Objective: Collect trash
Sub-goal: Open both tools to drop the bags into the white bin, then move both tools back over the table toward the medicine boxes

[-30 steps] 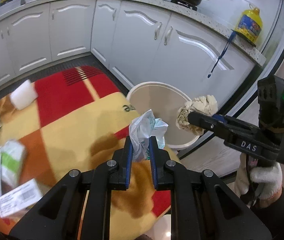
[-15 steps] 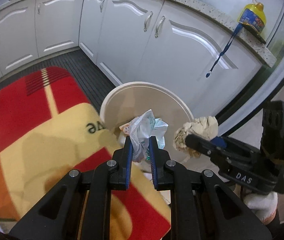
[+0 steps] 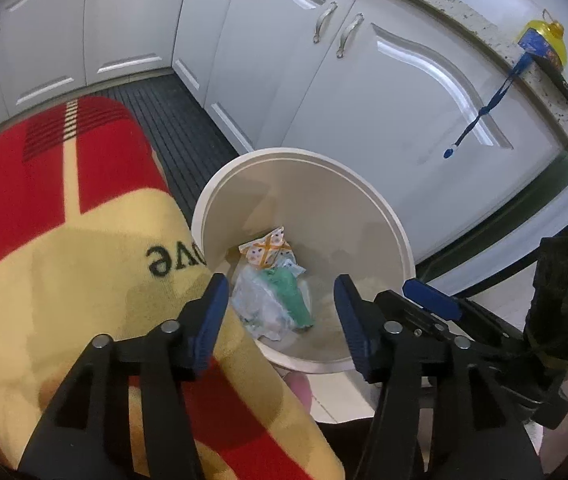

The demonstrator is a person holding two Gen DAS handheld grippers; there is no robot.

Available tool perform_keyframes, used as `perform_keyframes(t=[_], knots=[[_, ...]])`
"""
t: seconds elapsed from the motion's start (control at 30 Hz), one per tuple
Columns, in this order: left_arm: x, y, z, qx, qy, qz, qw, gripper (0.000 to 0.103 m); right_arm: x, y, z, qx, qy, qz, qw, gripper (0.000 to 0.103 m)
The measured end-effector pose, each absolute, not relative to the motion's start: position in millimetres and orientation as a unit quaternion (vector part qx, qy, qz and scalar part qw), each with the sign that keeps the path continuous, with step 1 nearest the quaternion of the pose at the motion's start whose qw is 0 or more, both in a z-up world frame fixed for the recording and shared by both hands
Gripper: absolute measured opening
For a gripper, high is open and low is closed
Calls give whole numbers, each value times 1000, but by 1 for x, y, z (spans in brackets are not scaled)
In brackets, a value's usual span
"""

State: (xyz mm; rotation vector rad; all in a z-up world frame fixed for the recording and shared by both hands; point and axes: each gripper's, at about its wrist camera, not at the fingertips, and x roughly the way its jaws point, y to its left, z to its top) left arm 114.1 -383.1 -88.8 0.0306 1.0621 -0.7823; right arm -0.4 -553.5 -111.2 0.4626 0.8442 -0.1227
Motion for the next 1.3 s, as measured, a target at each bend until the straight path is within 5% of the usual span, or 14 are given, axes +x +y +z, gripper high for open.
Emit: perform_keyframes(t=[0.8, 1.3], knots=[[96, -353, -61, -2, 480, -360, 800, 56, -4, -538, -105, 225, 410, -50, 883, 60], [77, -248, -14, -38, 463, -321, 825, 60, 10, -470, -64, 203, 390, 24, 898, 66]])
